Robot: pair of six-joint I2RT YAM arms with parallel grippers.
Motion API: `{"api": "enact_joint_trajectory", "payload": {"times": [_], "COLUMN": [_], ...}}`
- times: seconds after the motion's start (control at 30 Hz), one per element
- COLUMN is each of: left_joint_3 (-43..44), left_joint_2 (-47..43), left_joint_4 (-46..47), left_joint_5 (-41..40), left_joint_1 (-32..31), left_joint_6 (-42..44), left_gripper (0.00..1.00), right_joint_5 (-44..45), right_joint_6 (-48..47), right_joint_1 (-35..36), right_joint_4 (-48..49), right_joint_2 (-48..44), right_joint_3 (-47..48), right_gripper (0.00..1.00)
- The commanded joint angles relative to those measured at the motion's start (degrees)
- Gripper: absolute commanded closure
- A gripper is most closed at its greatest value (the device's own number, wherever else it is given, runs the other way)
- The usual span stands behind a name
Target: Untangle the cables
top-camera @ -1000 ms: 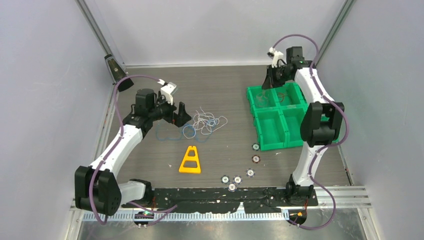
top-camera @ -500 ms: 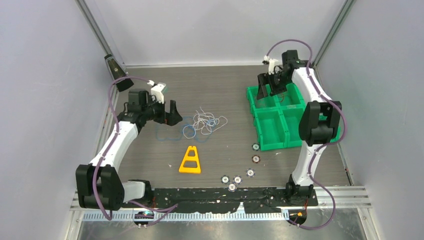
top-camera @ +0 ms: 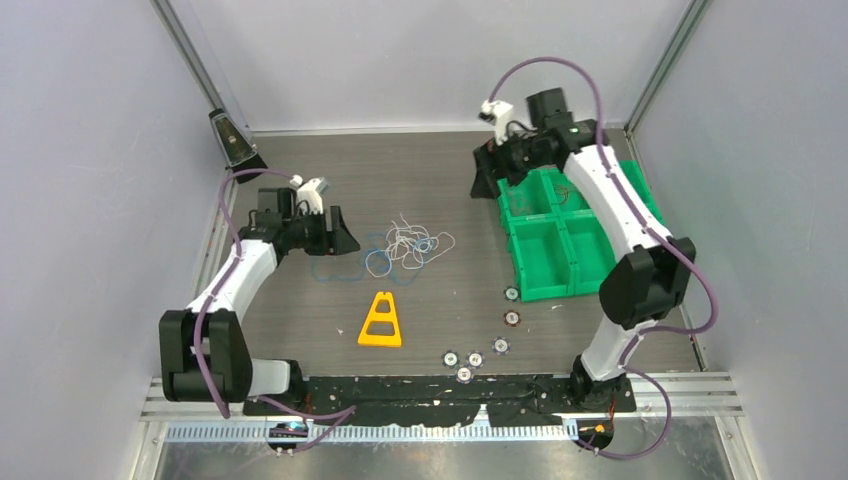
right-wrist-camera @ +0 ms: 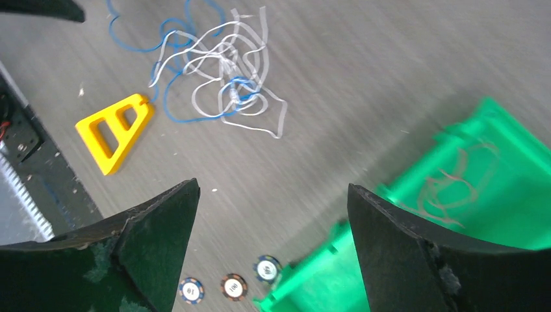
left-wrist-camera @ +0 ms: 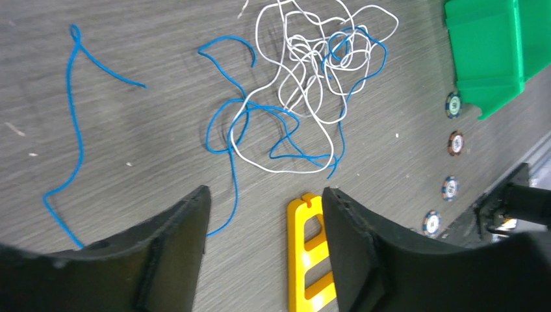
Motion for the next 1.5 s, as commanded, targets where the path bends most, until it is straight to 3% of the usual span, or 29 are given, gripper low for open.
{"api": "enact_joint_trajectory", "payload": {"times": [0.0,0.23,0.53,0.9,1.03,1.1,1.13,1.2,1.33,1.47], "left_joint_3": [2.50,7.84,13.63,15.72,16.13,16.25,16.29,15.99,10.10,4.50], "left_joint_2": [3.48,9.33,17.41,19.97,21.17,21.74,21.76,21.09,13.69,5.88], "left_joint_4": [2.03,3.13,3.96,4.65,6.90,8.17,8.77,10.13,19.92,30.37], "left_joint_5": [4.07,5.61,6.82,7.53,8.18,7.22,6.29,4.15,-0.46,-1.76], "left_joint_1": [-0.71,-6.06,-11.66,-16.06,-17.31,-17.59,-17.73,-17.88,-17.97,-18.01], "left_joint_6": [-2.13,-2.18,-4.61,-3.44,-5.29,-6.85,-7.52,-8.64,-9.46,-1.78], "left_gripper": [0.41,0.48,0.51,0.37,0.35,0.29,0.25,0.18,0.03,0.00], "right_joint_5": [-2.61,-0.67,4.03,11.25,12.05,9.89,8.58,-1.77,-12.59,-17.28], "right_joint_6": [1.13,7.65,7.93,3.30,3.52,4.15,4.65,5.75,11.12,16.63], "right_joint_1": [6.04,13.31,14.66,14.60,13.79,13.70,13.65,13.31,12.98,12.98], "right_joint_4": [3.02,10.21,11.45,14.64,15.72,15.66,15.65,16.37,22.91,24.28], "right_joint_2": [5.56,15.98,21.52,21.24,22.90,22.85,22.59,20.40,9.92,2.62], "right_joint_3": [-1.80,-0.13,0.31,-7.01,-8.62,-8.74,-8.71,-8.88,-10.76,-7.55], "right_gripper": [0.15,0.28,0.37,0.39,0.49,0.63,0.78,0.92,0.95,0.95]}}
